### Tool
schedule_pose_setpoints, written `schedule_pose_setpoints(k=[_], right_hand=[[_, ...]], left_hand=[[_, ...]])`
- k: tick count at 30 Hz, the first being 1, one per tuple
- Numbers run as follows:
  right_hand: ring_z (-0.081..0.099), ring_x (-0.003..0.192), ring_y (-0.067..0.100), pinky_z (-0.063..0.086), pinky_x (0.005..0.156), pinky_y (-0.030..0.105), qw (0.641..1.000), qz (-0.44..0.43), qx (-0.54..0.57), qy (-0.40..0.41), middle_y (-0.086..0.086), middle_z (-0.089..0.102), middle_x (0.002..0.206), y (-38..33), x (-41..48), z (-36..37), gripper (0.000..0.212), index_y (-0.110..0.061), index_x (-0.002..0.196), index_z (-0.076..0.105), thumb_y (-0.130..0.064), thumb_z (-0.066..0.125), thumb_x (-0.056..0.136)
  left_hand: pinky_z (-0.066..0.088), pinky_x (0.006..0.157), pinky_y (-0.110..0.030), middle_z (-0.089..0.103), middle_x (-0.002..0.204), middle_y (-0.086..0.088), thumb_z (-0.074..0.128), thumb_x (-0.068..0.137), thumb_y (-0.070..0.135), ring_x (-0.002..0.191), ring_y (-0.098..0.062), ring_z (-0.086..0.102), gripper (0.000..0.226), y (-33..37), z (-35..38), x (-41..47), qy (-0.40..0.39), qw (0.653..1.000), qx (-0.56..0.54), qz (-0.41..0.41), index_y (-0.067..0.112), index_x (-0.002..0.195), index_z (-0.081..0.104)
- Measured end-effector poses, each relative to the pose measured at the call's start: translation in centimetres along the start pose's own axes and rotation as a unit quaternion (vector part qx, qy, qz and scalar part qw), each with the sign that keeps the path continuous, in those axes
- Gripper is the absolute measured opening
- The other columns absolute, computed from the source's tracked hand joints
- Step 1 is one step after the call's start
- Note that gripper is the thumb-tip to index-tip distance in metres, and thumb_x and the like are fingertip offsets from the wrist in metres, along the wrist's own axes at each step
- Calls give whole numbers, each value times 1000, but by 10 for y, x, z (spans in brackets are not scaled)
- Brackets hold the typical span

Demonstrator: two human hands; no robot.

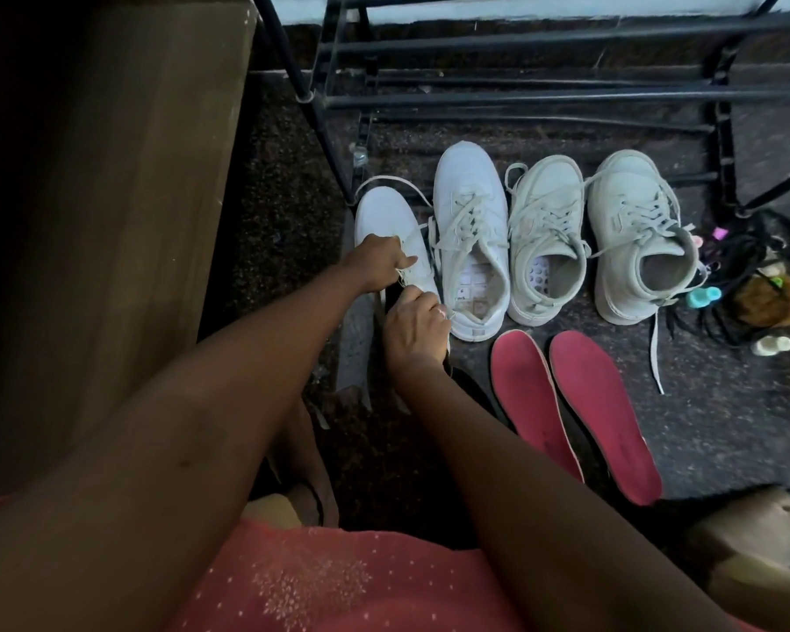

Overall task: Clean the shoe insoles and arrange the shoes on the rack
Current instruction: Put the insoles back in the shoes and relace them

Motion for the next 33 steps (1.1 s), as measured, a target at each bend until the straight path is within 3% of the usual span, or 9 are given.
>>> schedule_pose_setpoints(k=[3, 6, 8, 9, 12, 15, 17, 20, 33], right_hand=[[41, 122, 36, 43, 91, 44, 997, 43, 19, -54, 19, 38, 131, 17, -7, -5, 56, -1, 131, 34, -43, 43, 96], [44, 124, 36, 45, 93, 43, 985, 86, 74, -129, 21, 42, 134, 43, -18, -10, 49, 1, 132, 41, -29, 52, 94], [55, 114, 35, 48, 89, 40, 974, 94, 127, -162, 21, 56, 123, 57, -22, -5, 19, -1, 106, 57, -11, 51, 90], [59, 107, 36, 51, 87, 41, 967, 108, 164, -160, 21, 59, 116, 62, -25, -6, 4, -4, 86, 54, -6, 51, 88], [65, 94, 38, 55, 81, 48, 950, 144, 253, -110, 23, 62, 106, 65, -22, 0, 27, -13, 64, 36, -2, 54, 81], [65, 94, 37, 55, 81, 45, 946, 155, 271, -87, 23, 63, 104, 64, -18, 5, 22, -11, 68, 41, -2, 56, 80], [62, 100, 34, 52, 82, 37, 954, 152, 247, -82, 21, 64, 106, 64, -13, 2, 4, -3, 86, 54, -3, 57, 84], [61, 105, 33, 50, 81, 34, 960, 141, 230, -70, 20, 62, 110, 58, -5, 0, 23, 4, 108, 56, -5, 58, 87], [57, 105, 35, 45, 81, 34, 985, 72, 159, -16, 22, 56, 114, 38, 8, -13, 25, 4, 113, 53, 3, 44, 90]], left_hand=[[36, 103, -32, 46, 135, -20, 40, 94, -1, 128, -34, 41, 46, -2, 1, -1, 10, 1000, -24, -10, 14, 137, 49], [32, 108, -32, 38, 144, -22, 40, 92, -5, 136, -32, 33, 49, -2, 2, -3, 9, 999, -31, -15, 14, 137, 48], [30, 109, -31, 37, 144, -23, 40, 93, -4, 136, -32, 33, 48, 0, 1, -4, 12, 999, -38, -14, 12, 137, 47], [30, 109, -31, 38, 144, -23, 40, 94, -3, 136, -32, 33, 47, 0, 0, -4, 15, 999, -41, -14, 11, 137, 47], [30, 109, -31, 35, 146, -22, 38, 94, -3, 136, -33, 32, 48, 0, -1, -5, 15, 999, -42, -18, 12, 138, 45], [29, 110, -31, 34, 147, -22, 38, 93, -5, 137, -33, 31, 50, -1, 0, -6, 16, 999, -46, -18, 14, 139, 45], [29, 110, -30, 32, 148, -21, 38, 93, -5, 137, -33, 31, 50, 0, 0, -6, 16, 999, -45, -17, 15, 139, 45], [30, 110, -31, 32, 148, -20, 39, 94, -4, 138, -33, 30, 49, -1, 1, -7, 16, 999, -45, -17, 14, 139, 45], [31, 109, -30, 29, 151, -19, 40, 92, -5, 139, -32, 29, 51, -3, 2, -5, 24, 999, -42, -10, 16, 137, 48]])
Point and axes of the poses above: each hand's wrist, its own x-axis towards the middle knuckle, its own z-axis out of the palm, y = z × x, the point moved 7 cm from there along x, towards the middle knuckle
